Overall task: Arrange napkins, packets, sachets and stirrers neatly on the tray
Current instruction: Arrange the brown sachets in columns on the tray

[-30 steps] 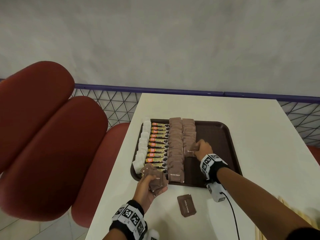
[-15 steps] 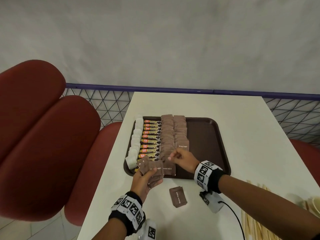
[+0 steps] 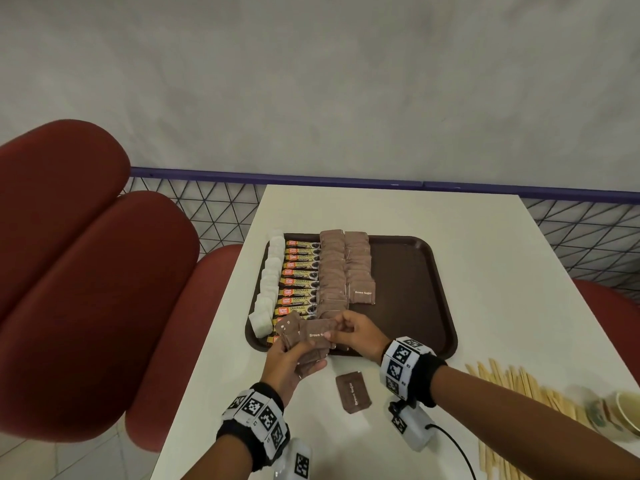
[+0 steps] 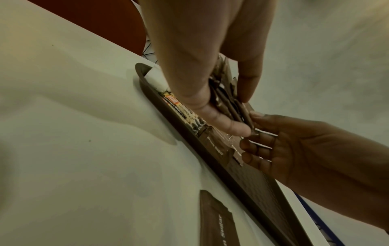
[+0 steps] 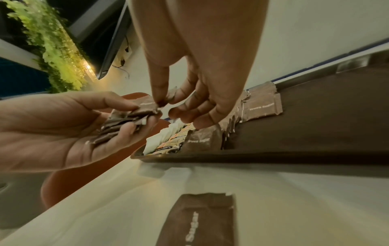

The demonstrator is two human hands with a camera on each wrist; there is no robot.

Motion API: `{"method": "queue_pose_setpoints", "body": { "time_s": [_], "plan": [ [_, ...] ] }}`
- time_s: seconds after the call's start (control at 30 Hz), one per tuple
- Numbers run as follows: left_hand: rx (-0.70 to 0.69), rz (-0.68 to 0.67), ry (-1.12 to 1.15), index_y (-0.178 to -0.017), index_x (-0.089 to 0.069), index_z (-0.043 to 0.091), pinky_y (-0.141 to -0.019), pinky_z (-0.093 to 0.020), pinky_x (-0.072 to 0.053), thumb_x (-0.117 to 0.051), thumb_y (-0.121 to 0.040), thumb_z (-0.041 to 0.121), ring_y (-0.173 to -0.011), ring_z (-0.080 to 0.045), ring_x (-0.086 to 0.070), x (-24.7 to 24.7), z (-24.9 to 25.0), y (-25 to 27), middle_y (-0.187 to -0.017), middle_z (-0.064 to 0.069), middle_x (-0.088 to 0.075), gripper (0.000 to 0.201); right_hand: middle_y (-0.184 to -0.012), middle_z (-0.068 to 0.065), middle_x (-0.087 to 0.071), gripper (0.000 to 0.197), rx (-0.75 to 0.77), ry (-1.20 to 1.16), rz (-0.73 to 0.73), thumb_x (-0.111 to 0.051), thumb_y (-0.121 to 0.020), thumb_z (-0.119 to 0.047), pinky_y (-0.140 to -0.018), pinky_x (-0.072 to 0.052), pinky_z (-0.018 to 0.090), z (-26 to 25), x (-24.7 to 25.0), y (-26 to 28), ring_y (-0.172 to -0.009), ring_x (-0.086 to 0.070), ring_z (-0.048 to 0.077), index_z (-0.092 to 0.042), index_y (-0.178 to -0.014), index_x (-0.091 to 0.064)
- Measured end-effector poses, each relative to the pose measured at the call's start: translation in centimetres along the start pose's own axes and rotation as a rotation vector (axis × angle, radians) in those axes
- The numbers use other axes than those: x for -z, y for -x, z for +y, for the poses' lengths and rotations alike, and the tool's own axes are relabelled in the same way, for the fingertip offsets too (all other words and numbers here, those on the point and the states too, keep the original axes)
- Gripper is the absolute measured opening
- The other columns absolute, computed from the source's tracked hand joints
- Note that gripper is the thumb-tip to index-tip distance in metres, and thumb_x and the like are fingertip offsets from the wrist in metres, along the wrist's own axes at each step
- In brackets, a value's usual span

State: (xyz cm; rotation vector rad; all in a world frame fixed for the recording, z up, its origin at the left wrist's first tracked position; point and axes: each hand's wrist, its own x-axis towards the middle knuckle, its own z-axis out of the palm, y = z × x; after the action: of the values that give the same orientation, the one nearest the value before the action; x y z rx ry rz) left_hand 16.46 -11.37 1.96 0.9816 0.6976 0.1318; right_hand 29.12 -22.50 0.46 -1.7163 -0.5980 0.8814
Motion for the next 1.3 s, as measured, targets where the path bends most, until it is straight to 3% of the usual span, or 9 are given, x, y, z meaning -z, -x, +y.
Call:
{"method": "queue_pose_setpoints", "body": {
  "time_s": [0.17, 0.33, 0.47, 0.57, 0.7, 0.83, 0.93, 1.03, 1.3],
  "plan": [
    [0.012, -0.001, 0.007, -0.106, -0.063, 0.009, -0.070, -0.036, -0.059, -0.058, -0.086, -0.002, -0.085, -0.027, -0.069, -0.1, -0.4, -0.3, -0.097, -0.014, -0.072, 0.023, -0.072, -0.002, -0.052, 0.020, -0.019, -0.027, -0.027, -0.064, -0.082, 0.001, -0.060, -0.043, 0.007, 0.2, 0.5, 0.4, -0.066, -0.050, 0.005, -0.017, -0.080, -0.053],
    [0.026, 0.037, 0.038, -0.108, -0.060, 0.006, -0.069, -0.037, -0.060, -0.053, -0.089, -0.004, -0.087, -0.030, -0.068, 0.4, -0.5, -0.9, -0.102, -0.017, -0.068, 0.022, -0.072, 0.001, -0.053, 0.020, -0.083, -0.029, 0.181, -0.063, -0.083, 0.002, -0.052, -0.043, 0.012, 0.3, 2.7, -0.7, -0.063, -0.051, 0.008, -0.016, -0.076, -0.054],
    [0.038, 0.063, 0.036, -0.113, -0.058, 0.005, -0.066, -0.036, -0.060, -0.053, -0.090, -0.004, -0.093, -0.033, -0.067, 0.8, -0.3, -1.1, -0.105, -0.019, -0.067, 0.025, -0.089, 0.014, -0.064, 0.012, -0.145, 0.145, 0.421, -0.067, -0.082, -0.007, -0.074, -0.049, 0.030, 0.5, 5.8, -2.4, -0.081, -0.057, 0.022, -0.005, -0.092, -0.062],
    [0.047, 0.082, 0.040, -0.121, -0.055, 0.002, -0.063, -0.035, -0.059, -0.054, -0.090, -0.002, -0.103, -0.040, -0.063, 1.1, -0.2, -1.2, -0.115, -0.024, -0.063, 0.031, -0.099, 0.016, -0.066, 0.019, -0.240, 0.300, 0.517, -0.066, -0.083, -0.009, -0.080, -0.043, 0.027, 0.3, 7.7, -3.3, -0.089, -0.059, 0.024, -0.002, -0.100, -0.063],
    [0.073, 0.090, 0.084, -0.114, -0.058, 0.009, -0.069, -0.039, -0.059, -0.054, -0.093, 0.012, -0.098, -0.038, -0.065, 1.4, 0.0, -1.2, -0.111, -0.023, -0.065, 0.022, -0.107, 0.017, -0.066, 0.020, -0.365, 0.435, 0.473, -0.064, -0.083, -0.009, -0.086, -0.046, 0.030, 0.2, 8.2, -4.4, -0.102, -0.061, 0.031, -0.004, -0.102, -0.064],
    [0.101, 0.100, 0.139, -0.120, -0.054, 0.005, -0.073, -0.043, -0.056, -0.045, -0.097, 0.026, -0.096, -0.037, -0.065, 1.8, 0.2, -1.6, -0.108, -0.022, -0.066, 0.032, -0.108, 0.015, -0.065, 0.017, -0.407, 0.491, 0.435, -0.065, -0.082, -0.010, -0.077, -0.043, 0.026, 0.2, 7.4, -5.1, -0.099, -0.061, 0.029, -0.008, -0.098, -0.061],
    [0.093, 0.096, 0.147, -0.119, -0.054, 0.003, -0.077, -0.044, -0.054, -0.043, -0.098, 0.023, -0.084, -0.033, -0.066, 1.9, 0.3, -1.6, -0.101, -0.022, -0.067, 0.031, -0.111, 0.017, -0.062, 0.012, -0.419, 0.534, 0.430, -0.061, -0.084, -0.009, -0.075, -0.043, 0.026, 0.1, 6.9, -5.3, -0.101, -0.060, 0.031, -0.010, -0.095, -0.056],
    [0.089, 0.107, 0.148, -0.126, -0.051, 0.006, -0.074, -0.044, -0.056, -0.046, -0.097, 0.017, -0.092, -0.037, -0.065, 1.9, 0.3, -1.6, -0.112, -0.025, -0.063, 0.031, -0.113, 0.019, -0.059, 0.021, -0.427, 0.617, 0.415, -0.058, -0.085, -0.013, -0.081, -0.048, 0.032, 0.2, 6.7, -5.5, -0.100, -0.059, 0.034, -0.007, -0.104, -0.055],
    [0.031, 0.107, 0.078, -0.124, -0.055, 0.005, -0.071, -0.037, -0.056, -0.050, -0.094, 0.009, -0.094, -0.030, -0.064, 2.0, 0.2, -1.4, -0.106, -0.017, -0.066, 0.030, -0.116, 0.016, -0.055, 0.032, -0.329, 0.780, 0.455, -0.062, -0.083, -0.016, -0.091, -0.045, 0.040, 0.1, 6.2, -5.4, -0.111, -0.048, 0.031, -0.006, -0.110, -0.047]
  ]
}}
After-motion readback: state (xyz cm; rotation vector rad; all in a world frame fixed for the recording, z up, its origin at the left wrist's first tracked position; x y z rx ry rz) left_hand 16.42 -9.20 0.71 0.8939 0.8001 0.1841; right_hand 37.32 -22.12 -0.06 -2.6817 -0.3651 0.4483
